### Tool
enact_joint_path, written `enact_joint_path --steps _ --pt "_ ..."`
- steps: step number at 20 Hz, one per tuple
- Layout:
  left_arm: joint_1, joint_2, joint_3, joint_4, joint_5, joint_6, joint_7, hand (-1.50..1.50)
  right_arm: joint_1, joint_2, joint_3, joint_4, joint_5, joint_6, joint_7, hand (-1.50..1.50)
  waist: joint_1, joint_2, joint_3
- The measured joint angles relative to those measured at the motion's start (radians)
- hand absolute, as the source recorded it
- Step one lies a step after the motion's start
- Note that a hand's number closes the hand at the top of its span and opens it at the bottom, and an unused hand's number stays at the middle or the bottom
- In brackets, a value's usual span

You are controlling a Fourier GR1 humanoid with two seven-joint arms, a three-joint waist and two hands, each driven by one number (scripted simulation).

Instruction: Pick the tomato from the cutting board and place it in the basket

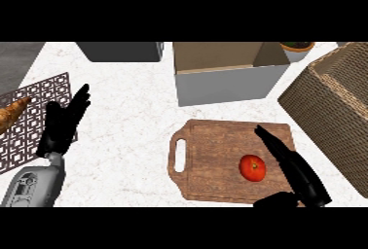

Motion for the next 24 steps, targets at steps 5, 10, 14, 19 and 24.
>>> enact_joint_path --steps 5,10,14,19,24 --pt "-0.01 -0.015 0.01 0.009 -0.018 -0.003 -0.004 0.0 0.001 0.026 0.014 0.039 0.029 -0.022 -0.011 -1.5 -0.001 0.0 0.0" --pt "0.001 -0.032 0.008 -0.019 -0.033 -0.008 0.012 0.0 -0.025 0.051 0.017 0.073 0.045 -0.036 -0.006 -1.5 0.0 0.0 0.0" --pt "0.008 -0.05 0.003 -0.029 -0.046 -0.001 0.012 0.0 -0.02 0.049 0.038 0.099 0.087 -0.062 -0.034 1.5 0.0 0.0 0.0" --pt "-0.009 -0.047 0.016 0.001 -0.051 -0.004 0.002 0.0 -0.051 0.038 0.043 0.151 0.16 -0.144 -0.087 1.5 0.0 -0.001 -0.001" --pt "0.013 -0.063 0.008 -0.023 -0.063 0.003 0.002 0.0 -0.071 0.043 0.055 0.186 0.231 -0.229 -0.124 1.5 0.001 -0.003 -0.002"
